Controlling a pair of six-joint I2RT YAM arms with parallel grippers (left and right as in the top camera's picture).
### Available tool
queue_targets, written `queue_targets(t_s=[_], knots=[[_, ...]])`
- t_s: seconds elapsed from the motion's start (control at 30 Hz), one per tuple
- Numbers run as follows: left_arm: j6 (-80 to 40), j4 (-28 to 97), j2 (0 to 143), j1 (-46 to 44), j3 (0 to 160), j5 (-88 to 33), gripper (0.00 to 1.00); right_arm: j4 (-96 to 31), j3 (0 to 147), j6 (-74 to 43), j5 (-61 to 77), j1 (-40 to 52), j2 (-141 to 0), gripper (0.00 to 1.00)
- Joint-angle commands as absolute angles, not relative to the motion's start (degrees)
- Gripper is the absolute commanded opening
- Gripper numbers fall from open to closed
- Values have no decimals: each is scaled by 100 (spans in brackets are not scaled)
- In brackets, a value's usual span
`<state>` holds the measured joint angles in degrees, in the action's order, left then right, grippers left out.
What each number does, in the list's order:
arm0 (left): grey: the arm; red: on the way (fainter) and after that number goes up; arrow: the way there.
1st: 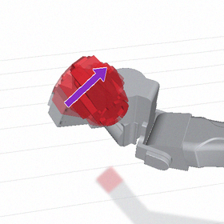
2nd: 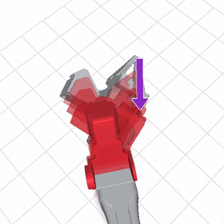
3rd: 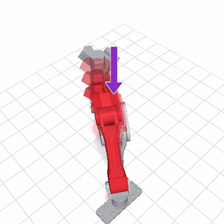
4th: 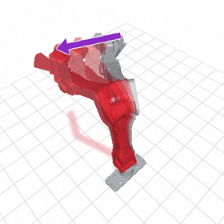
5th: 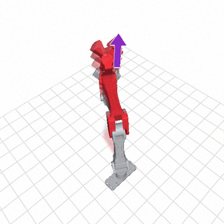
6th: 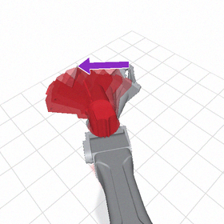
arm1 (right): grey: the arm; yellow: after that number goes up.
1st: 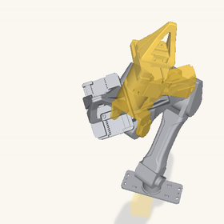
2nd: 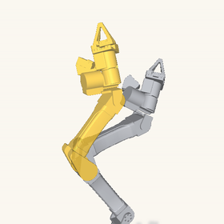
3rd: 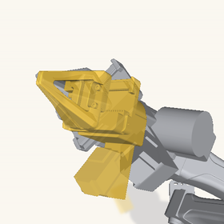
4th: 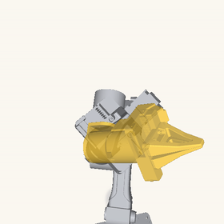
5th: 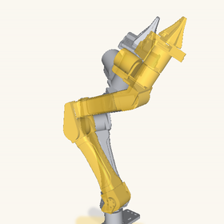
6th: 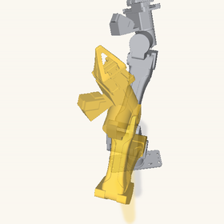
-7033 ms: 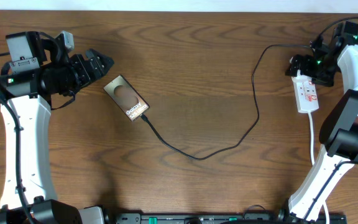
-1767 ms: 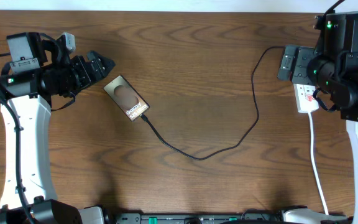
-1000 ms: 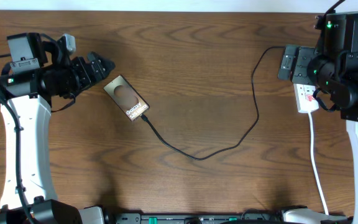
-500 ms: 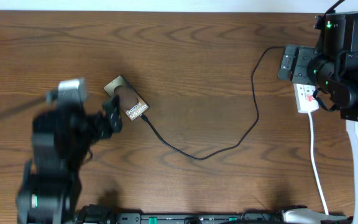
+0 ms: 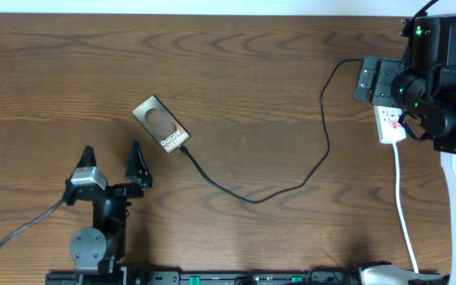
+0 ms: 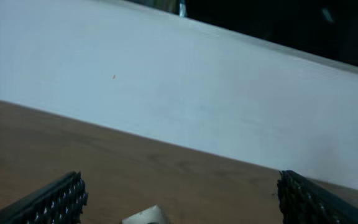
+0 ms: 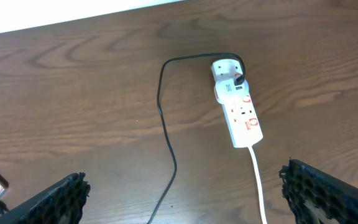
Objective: Plug charger to phone and switch on socket
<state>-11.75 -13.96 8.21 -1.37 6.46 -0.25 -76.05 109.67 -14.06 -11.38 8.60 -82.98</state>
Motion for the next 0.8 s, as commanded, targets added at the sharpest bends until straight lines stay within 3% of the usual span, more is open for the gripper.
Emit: queue_targets(t_s=[0.0,0.27,0.77], knots=[[-1092,-1463,242,-60,357,69,93,-7612,11010,-1474,-1188,899,-8285,99],[-1050,-1352,5,-38,117,67,93,-7612,11010,-1474,-1188,899,-8285,99],[-1120,427,5,-38,25,-99,93,-7612,11010,-1474,-1188,899,-8285,99]])
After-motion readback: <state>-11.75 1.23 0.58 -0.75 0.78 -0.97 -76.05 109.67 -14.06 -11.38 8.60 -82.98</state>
